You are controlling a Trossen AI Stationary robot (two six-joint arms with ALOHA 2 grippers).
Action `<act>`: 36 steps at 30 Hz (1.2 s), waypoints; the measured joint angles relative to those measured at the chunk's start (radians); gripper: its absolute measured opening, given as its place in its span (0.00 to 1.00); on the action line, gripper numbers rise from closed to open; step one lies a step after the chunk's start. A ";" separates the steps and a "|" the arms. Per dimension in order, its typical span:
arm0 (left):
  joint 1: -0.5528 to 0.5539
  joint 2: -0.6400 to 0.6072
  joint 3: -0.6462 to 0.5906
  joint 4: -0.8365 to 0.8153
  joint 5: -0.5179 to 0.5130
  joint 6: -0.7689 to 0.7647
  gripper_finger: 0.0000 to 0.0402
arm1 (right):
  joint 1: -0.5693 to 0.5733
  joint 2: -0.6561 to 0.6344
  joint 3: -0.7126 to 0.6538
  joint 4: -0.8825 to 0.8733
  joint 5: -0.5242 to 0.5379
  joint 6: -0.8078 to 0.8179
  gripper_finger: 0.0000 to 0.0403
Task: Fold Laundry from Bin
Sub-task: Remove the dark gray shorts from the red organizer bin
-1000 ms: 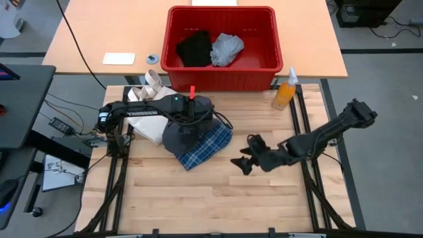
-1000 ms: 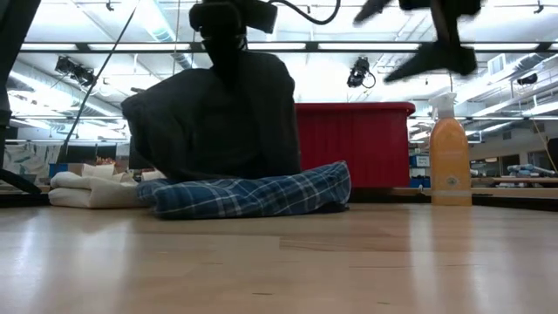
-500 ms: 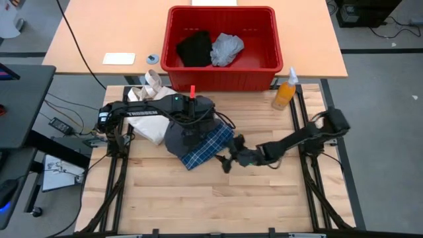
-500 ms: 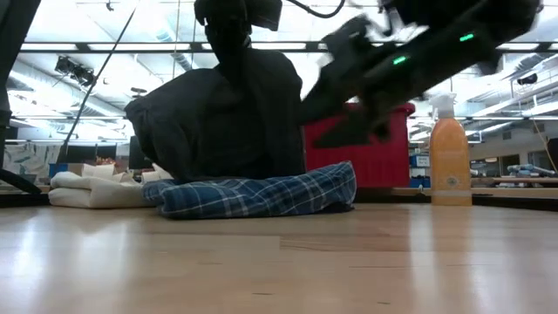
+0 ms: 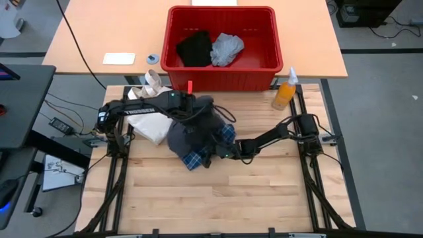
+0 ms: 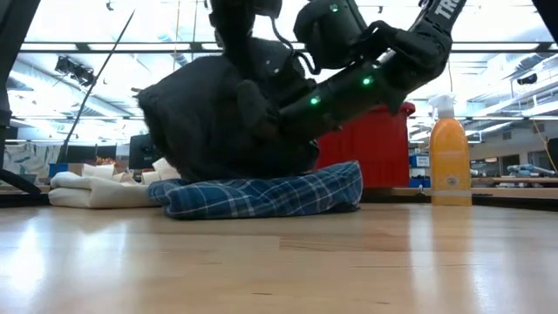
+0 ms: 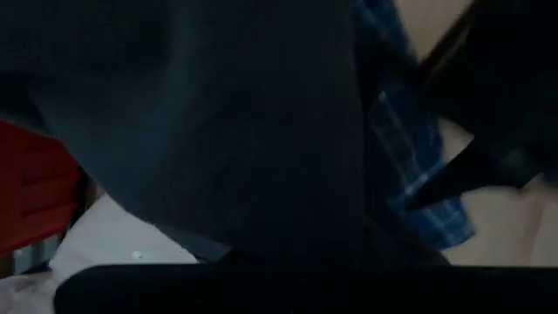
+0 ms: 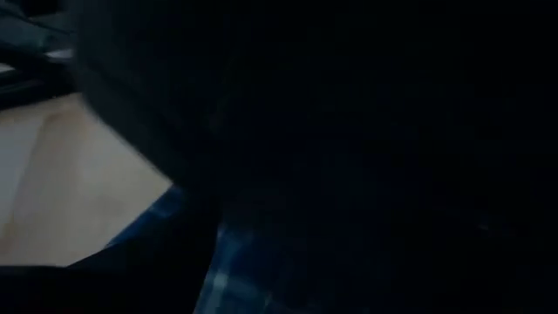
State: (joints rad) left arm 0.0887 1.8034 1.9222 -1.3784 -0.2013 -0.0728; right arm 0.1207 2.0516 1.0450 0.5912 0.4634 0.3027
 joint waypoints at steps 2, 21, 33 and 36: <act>0.010 0.000 0.035 0.000 0.042 -0.023 0.09 | 0.000 0.011 0.013 -0.003 0.040 0.000 0.86; 0.080 -0.002 0.199 0.086 0.131 -0.043 0.09 | -0.150 0.026 0.158 0.154 -0.096 -0.044 0.86; 0.072 0.010 0.195 0.043 0.195 -0.096 0.08 | -0.133 -0.002 0.165 -0.078 -0.190 0.066 0.86; 0.045 0.007 0.162 0.062 0.223 -0.105 0.08 | -0.108 -0.028 0.164 -0.160 -0.144 0.055 0.86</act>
State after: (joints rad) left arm 0.1340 1.8103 2.0844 -1.3167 0.0218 -0.1783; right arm 0.0126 2.0241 1.2094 0.4309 0.3193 0.3576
